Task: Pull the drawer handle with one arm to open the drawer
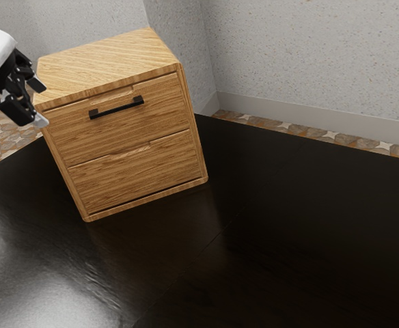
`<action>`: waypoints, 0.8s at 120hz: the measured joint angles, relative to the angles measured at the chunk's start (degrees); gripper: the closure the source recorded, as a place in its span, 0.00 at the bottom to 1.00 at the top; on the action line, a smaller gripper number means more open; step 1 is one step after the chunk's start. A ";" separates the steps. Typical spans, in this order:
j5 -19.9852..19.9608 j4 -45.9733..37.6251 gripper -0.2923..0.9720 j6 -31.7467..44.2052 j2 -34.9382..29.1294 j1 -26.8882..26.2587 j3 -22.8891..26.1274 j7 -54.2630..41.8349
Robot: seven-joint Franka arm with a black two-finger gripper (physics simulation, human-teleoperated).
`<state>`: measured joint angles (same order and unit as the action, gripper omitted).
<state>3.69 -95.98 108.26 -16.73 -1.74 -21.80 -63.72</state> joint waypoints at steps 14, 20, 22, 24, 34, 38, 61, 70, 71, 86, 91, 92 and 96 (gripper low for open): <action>-1.24 -0.09 0.23 0.34 1.20 -0.09 0.00 0.30; -1.62 -0.27 0.23 0.75 1.64 -0.09 -0.05 0.41; -1.70 -0.43 0.23 0.98 1.82 -0.09 -0.06 0.45; -1.78 -0.58 0.23 1.22 1.96 -0.09 -0.07 0.48; -2.01 -0.95 0.23 2.61 2.29 -0.02 -0.09 0.62; -2.07 -1.01 0.23 3.22 2.57 -0.01 -0.09 0.68; -2.60 -1.07 0.23 5.61 3.91 -0.08 -0.02 0.95; -3.23 -1.05 0.23 6.30 4.71 -0.08 -0.01 1.03; -3.34 -1.05 0.23 6.40 4.81 -0.08 -0.01 1.04; -4.58 -1.07 0.23 7.57 6.25 -0.41 0.12 1.15; -4.83 -1.08 0.23 7.83 6.74 -0.48 0.20 1.18; -4.87 -1.08 0.23 7.88 6.85 -0.49 0.21 1.19; -5.02 -1.08 0.23 8.14 7.19 -0.53 0.23 1.21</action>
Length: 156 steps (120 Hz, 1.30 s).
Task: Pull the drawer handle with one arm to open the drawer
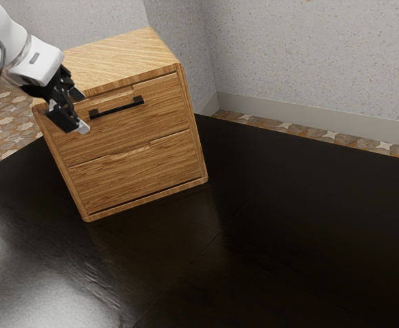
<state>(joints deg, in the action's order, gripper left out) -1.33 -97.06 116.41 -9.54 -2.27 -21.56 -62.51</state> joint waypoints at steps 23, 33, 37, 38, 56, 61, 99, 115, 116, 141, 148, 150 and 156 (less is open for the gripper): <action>-0.85 0.02 0.23 1.17 1.76 0.00 0.03 0.11; -1.35 0.00 0.23 1.47 2.57 0.04 0.07 0.15; -1.54 0.00 0.23 1.56 2.76 0.00 0.09 0.16; -1.59 0.00 0.23 1.58 2.79 -0.01 0.10 0.16; -2.00 0.00 0.23 1.83 3.31 0.01 0.12 0.21; -2.05 0.00 0.23 1.87 3.37 0.01 0.12 0.22; -2.31 -0.04 0.21 2.28 4.91 0.08 0.15 0.28; -2.64 -0.06 0.16 2.39 5.11 0.34 0.34 0.26; -2.67 -0.06 0.15 2.38 5.11 0.36 0.36 0.25; -3.18 -0.05 0.23 2.42 5.02 0.72 1.74 0.16; -3.25 -0.23 0.23 2.40 4.90 0.25 2.00 0.15; -3.26 -0.61 0.23 2.39 4.59 0.09 2.06 0.14; -3.28 -2.27 0.23 2.39 3.08 -0.15 2.46 0.15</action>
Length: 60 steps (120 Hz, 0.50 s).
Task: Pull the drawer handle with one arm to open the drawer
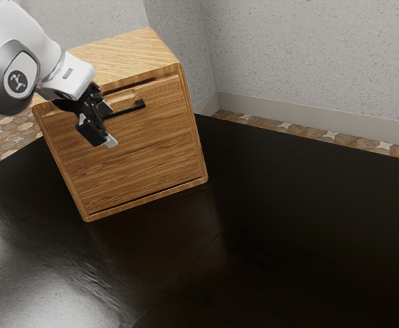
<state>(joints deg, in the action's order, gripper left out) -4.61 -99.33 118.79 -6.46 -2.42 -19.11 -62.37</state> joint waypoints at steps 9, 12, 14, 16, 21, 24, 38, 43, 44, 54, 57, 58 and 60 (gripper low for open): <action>-0.04 -3.69 0.23 0.06 -3.24 0.19 1.94 0.03; -0.06 -5.16 0.23 0.07 -5.02 0.16 2.88 0.04; -0.06 -5.95 0.23 0.04 -6.22 0.05 3.49 0.04; -0.05 -6.62 0.23 -0.02 -7.47 -0.11 4.07 0.04; 0.00 -7.96 0.23 -0.26 -11.61 -0.38 5.35 0.05; 0.05 -8.40 0.23 -0.56 -14.19 -0.44 5.79 0.05; 1.30 -6.18 0.23 -4.76 -19.24 -0.44 6.56 1.20; 2.32 -3.36 0.23 -8.26 -18.54 -0.46 7.11 2.57; 2.49 -2.67 0.23 -9.12 -18.25 -0.47 7.29 2.90; 4.77 3.95 0.23 -17.39 -14.51 -0.47 11.94 6.90; 5.71 6.75 0.23 -19.90 -12.59 -0.49 13.77 8.30; 5.99 7.72 0.23 -20.72 -11.89 -0.49 14.37 8.78; 6.49 9.32 0.23 -22.26 -10.73 -0.53 15.34 9.71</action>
<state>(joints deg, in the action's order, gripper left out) 1.88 -90.01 96.53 -17.19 -2.94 -3.77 -52.65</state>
